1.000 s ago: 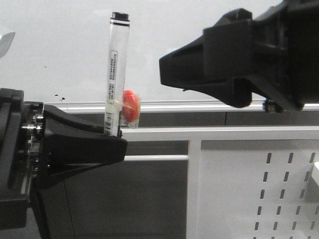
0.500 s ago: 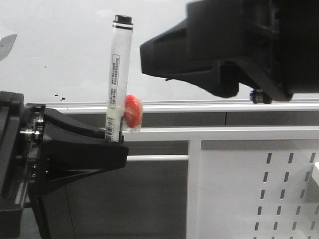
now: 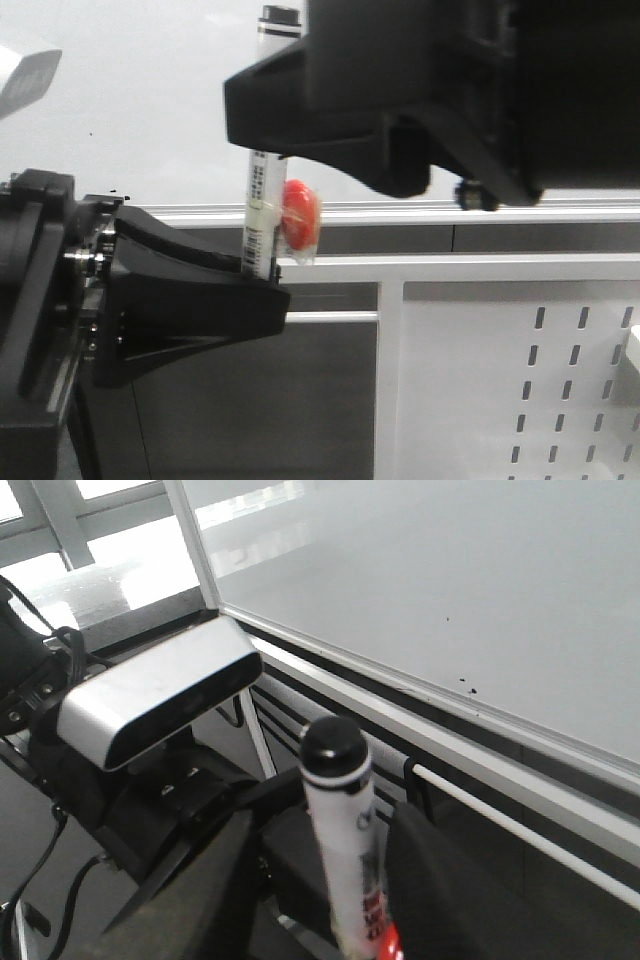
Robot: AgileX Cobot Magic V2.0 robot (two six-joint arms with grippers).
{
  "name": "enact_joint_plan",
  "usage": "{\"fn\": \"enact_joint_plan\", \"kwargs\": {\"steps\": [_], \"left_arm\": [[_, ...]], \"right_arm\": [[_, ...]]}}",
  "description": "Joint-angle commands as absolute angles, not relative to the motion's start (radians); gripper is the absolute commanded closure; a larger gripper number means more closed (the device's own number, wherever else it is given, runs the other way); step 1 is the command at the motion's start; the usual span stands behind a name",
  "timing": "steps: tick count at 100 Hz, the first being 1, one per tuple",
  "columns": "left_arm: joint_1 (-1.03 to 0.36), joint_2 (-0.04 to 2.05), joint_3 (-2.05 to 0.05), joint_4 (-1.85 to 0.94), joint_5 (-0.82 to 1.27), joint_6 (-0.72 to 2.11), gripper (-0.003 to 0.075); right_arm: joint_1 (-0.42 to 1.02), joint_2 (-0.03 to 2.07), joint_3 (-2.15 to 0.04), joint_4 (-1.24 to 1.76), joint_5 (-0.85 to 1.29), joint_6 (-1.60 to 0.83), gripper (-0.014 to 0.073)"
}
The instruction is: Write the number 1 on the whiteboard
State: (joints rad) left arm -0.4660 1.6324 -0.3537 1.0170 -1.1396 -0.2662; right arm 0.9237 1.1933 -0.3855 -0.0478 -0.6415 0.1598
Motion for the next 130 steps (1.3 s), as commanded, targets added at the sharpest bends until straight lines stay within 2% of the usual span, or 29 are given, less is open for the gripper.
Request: {"fn": "enact_joint_plan", "kwargs": {"steps": [1, 49, 85, 97, 108, 117, 124, 130], "left_arm": [[-0.477, 1.611, -0.371, 1.0, -1.348, -0.277, 0.0741], [-0.477, 1.616, -0.371, 0.998, -1.348, -0.277, 0.0741], [-0.477, 1.616, -0.371, 0.992, -1.348, -0.277, 0.0741], [-0.477, 1.616, -0.371, 0.969, -1.348, -0.277, 0.0741], [-0.477, 1.616, -0.371, 0.95, -1.348, -0.277, 0.0738], [-0.477, 1.616, -0.371, 0.95, -1.348, -0.277, 0.0676], [-0.477, 1.616, -0.371, 0.95, -1.348, -0.277, 0.0576], [-0.477, 1.616, -0.371, 0.936, -1.348, -0.277, 0.0455]], "right_arm": [[0.925, 1.192, -0.432, -0.058, -0.732, 0.159, 0.0319], [0.925, 1.204, -0.44, -0.058, -0.725, 0.159, 0.0328], [0.925, 1.204, -0.44, -0.058, -0.725, 0.159, 0.0599], [0.925, 1.204, -0.44, -0.058, -0.725, 0.159, 0.0654], [0.925, 1.204, -0.44, -0.058, -0.725, 0.159, 0.0655], [0.925, 1.204, -0.44, -0.058, -0.725, 0.159, 0.0655], [0.925, 1.204, -0.44, -0.058, -0.725, 0.159, 0.0655], [0.925, 1.204, -0.44, -0.058, -0.725, 0.159, 0.0655]]}}
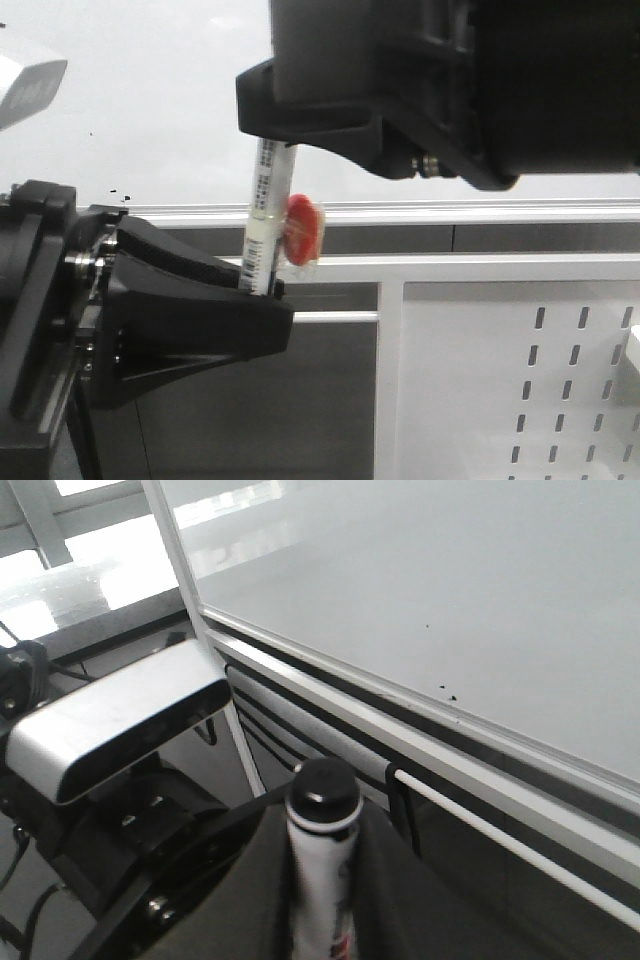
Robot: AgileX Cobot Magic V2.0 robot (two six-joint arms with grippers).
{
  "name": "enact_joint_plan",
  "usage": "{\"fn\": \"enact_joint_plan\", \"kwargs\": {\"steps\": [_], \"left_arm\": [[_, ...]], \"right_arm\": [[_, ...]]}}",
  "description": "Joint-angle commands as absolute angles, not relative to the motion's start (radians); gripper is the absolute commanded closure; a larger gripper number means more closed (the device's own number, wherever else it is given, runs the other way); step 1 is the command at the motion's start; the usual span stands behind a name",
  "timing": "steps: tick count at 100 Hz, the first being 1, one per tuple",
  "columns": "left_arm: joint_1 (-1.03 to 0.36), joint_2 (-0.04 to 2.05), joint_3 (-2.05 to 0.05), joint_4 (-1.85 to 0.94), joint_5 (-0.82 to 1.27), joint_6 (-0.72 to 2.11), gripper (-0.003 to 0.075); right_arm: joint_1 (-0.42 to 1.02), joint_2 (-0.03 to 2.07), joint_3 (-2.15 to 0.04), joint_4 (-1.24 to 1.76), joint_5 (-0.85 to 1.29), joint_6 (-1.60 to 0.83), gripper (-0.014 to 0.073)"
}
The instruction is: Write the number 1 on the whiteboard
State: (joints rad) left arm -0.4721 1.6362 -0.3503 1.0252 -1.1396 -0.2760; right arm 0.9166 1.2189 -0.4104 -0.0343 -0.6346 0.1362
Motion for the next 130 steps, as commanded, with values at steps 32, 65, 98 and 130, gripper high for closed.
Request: {"fn": "enact_joint_plan", "kwargs": {"steps": [32, 65, 98, 130], "left_arm": [[-0.477, 1.616, -0.371, 0.891, -1.348, -0.277, 0.0311], [-0.477, 1.616, -0.363, 0.901, -1.348, -0.277, 0.0311], [-0.477, 1.614, -0.354, 0.901, -1.348, -0.277, 0.0311], [-0.477, 1.614, -0.354, 0.886, -1.348, -0.277, 0.031]], "right_arm": [[0.925, 1.204, -0.44, -0.06, -0.725, 0.159, 0.0655], [0.925, 1.204, -0.44, -0.09, -0.721, 0.157, 0.0655], [0.925, 1.198, -0.44, -0.09, -0.676, 0.157, 0.0655], [0.925, 1.166, -0.44, -0.093, -0.625, 0.157, 0.0655]]}}
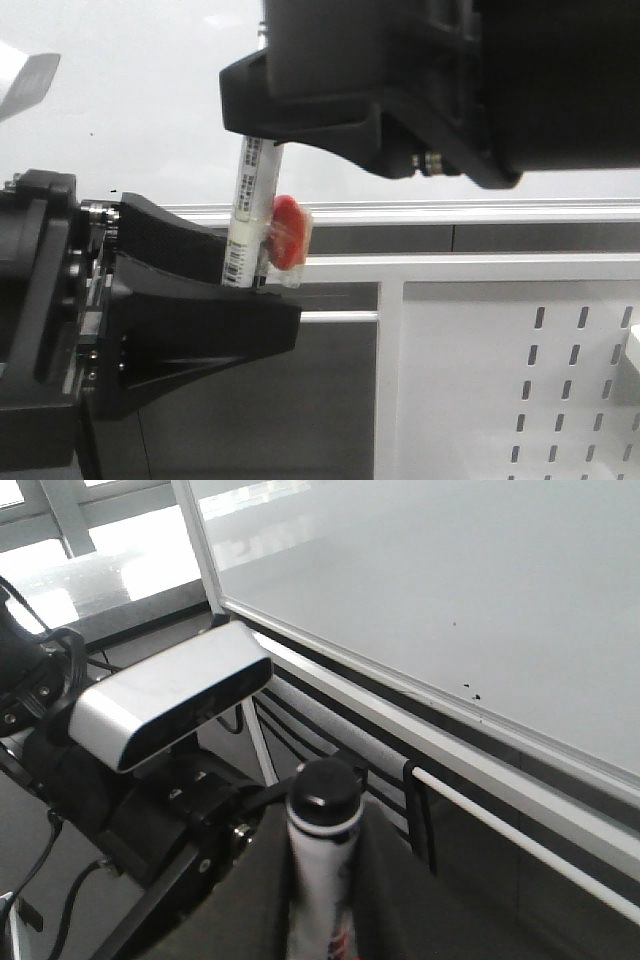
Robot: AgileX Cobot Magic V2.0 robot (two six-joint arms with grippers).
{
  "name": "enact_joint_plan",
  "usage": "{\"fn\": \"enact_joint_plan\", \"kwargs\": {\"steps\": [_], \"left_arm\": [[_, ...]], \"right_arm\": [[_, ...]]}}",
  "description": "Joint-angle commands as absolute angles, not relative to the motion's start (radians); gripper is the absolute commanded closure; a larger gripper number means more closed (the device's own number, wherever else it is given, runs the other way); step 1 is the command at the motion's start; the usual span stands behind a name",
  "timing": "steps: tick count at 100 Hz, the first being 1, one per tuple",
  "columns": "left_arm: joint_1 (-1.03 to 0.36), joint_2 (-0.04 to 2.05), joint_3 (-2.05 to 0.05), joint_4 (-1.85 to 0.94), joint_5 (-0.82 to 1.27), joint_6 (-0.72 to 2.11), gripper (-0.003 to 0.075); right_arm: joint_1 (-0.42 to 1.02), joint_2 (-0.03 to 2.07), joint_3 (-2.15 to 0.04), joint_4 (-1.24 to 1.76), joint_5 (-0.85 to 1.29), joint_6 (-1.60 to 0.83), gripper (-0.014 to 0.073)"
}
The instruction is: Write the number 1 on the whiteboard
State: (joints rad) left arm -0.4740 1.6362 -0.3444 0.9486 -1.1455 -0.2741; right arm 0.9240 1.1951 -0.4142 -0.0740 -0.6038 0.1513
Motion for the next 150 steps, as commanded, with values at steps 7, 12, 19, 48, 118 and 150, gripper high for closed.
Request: {"fn": "enact_joint_plan", "kwargs": {"steps": [7, 12, 19, 48, 118, 150], "left_arm": [[-0.477, 1.614, -0.354, 0.88, -1.348, -0.277, 0.031], [-0.477, 1.614, -0.354, 0.877, -1.348, -0.277, 0.031], [-0.47, 1.614, -0.354, 0.875, -1.348, -0.274, 0.0311], [-0.36, 1.614, -0.329, 0.875, -1.348, -0.272, 0.0311], [-0.29, 1.614, -0.299, 0.877, -1.348, -0.272, 0.0141], [-0.29, 1.608, -0.299, 0.947, -1.348, -0.283, 0.0108]], "right_arm": [[0.925, 1.166, -0.44, -0.1, -0.622, 0.157, 0.0655], [0.925, 1.166, -0.44, -0.102, -0.622, 0.157, 0.0655], [0.925, 1.166, -0.44, -0.102, -0.62, 0.157, 0.0655], [0.925, 1.166, -0.44, -0.113, -0.605, 0.157, 0.0655], [0.923, 1.166, -0.442, -0.126, -0.627, 0.075, 0.0655], [0.913, 1.166, -0.444, -0.126, -0.629, 0.075, 0.0655]]}}
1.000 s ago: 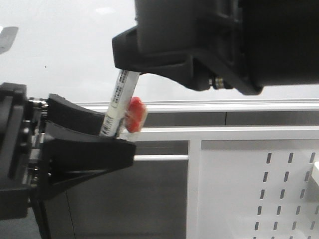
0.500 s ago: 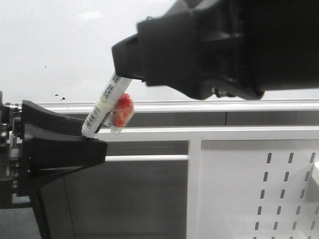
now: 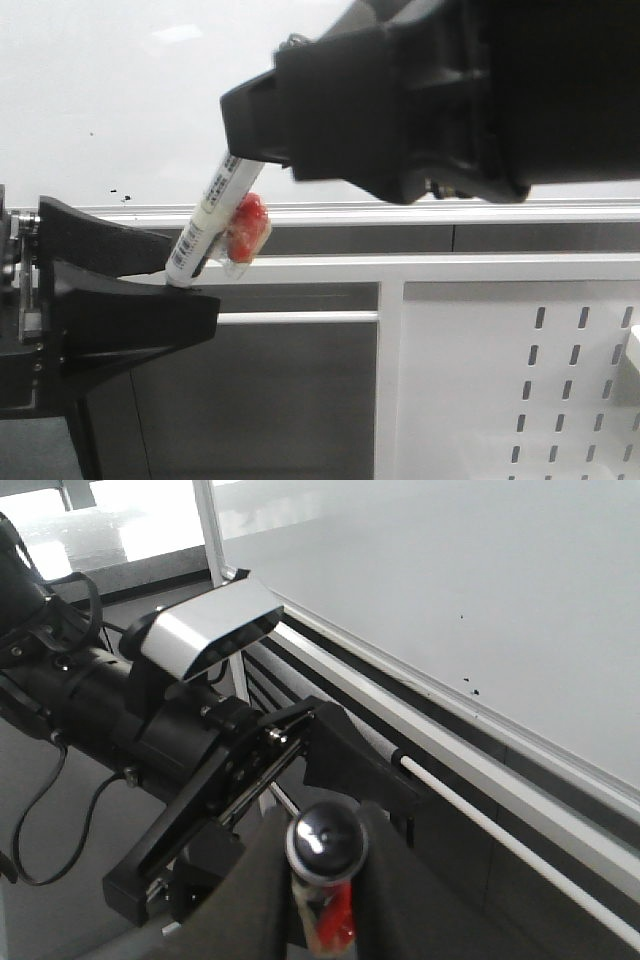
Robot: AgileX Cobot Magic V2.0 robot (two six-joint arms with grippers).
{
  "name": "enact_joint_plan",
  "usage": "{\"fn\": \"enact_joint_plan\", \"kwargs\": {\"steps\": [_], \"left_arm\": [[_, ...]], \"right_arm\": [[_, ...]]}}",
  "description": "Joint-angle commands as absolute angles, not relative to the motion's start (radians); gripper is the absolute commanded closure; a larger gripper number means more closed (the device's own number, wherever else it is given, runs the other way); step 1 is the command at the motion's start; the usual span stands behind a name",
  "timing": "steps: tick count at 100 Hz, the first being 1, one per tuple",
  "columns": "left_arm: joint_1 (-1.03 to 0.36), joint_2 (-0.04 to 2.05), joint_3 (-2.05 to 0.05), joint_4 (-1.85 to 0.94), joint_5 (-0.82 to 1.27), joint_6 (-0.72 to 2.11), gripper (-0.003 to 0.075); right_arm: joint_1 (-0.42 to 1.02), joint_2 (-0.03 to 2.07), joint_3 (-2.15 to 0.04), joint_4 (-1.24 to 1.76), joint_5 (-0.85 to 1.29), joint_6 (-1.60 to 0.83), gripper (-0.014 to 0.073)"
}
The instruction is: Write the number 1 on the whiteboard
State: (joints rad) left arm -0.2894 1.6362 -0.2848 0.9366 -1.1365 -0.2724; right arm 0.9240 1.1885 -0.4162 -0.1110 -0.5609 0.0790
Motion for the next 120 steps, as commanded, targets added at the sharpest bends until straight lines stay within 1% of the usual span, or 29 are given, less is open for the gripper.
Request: {"fn": "enact_joint_plan", "kwargs": {"steps": [1, 8, 41, 63, 79, 120], "left_arm": [[-0.29, 1.607, -0.299, 0.95, -1.348, -0.283, 0.0111], [-0.29, 1.599, -0.299, 0.974, -1.348, -0.283, 0.0121], [-0.29, 1.526, -0.297, 0.996, -1.348, -0.285, 0.0121], [-0.29, 1.524, -0.268, 0.987, -1.348, -0.314, 0.0122], [-0.29, 1.524, -0.234, 0.953, -1.348, -0.314, 0.0122], [-0.29, 1.524, -0.223, 0.886, -1.348, -0.314, 0.0122]], "right_arm": [[0.911, 1.166, -0.444, -0.126, -0.629, 0.075, 0.0655], [0.892, 1.166, -0.446, -0.126, -0.629, 0.075, 0.0655], [0.823, 1.166, -0.487, -0.144, -0.605, 0.047, 0.0655], [0.821, 1.166, -0.57, -0.147, -0.43, -0.166, 0.0655], [0.813, 1.166, -0.619, -0.147, -0.363, -0.269, 0.0655], [0.795, 1.166, -0.648, -0.175, -0.296, -0.54, 0.0655]]}}
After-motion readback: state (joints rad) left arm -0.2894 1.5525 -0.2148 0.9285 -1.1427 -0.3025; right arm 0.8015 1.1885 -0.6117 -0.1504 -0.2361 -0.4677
